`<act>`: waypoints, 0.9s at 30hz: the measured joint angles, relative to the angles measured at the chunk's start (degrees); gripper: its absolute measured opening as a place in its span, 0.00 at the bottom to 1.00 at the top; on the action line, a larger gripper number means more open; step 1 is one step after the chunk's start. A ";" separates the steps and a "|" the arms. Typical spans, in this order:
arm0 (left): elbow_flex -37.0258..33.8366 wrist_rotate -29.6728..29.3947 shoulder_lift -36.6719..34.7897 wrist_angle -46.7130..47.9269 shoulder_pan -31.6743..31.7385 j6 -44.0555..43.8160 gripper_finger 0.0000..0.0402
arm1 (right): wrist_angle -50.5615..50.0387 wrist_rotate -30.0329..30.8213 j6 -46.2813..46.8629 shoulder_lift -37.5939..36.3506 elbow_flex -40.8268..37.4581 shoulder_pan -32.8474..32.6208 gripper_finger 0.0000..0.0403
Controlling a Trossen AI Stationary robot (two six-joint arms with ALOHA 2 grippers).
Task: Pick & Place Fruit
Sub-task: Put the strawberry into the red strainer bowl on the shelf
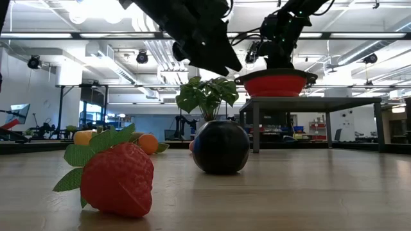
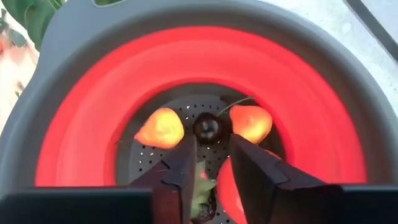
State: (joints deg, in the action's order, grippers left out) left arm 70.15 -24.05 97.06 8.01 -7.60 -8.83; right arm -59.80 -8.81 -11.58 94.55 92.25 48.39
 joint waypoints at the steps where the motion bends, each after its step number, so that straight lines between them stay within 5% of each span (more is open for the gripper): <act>1: 0.00 0.00 -0.56 1.30 0.00 -0.37 0.74 | -0.01 0.00 -0.59 -0.17 -0.01 -0.01 0.27; 18: -0.17 2.74 -7.29 27.37 -1.25 -2.85 0.74 | -4.89 -0.01 -3.58 -16.02 -0.23 -8.48 0.41; 22: -0.30 8.78 -7.25 28.89 -4.62 -4.47 0.74 | -5.00 -0.01 -2.07 -20.45 -0.95 -13.08 0.39; 27: -0.42 8.74 -7.22 28.24 -12.97 -7.56 0.74 | -5.15 -0.01 -0.63 -24.56 -1.40 -18.24 0.35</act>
State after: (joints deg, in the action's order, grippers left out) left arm 69.73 -15.31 89.84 36.25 -20.56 -16.39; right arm -64.95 -8.82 -12.21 69.99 90.85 30.15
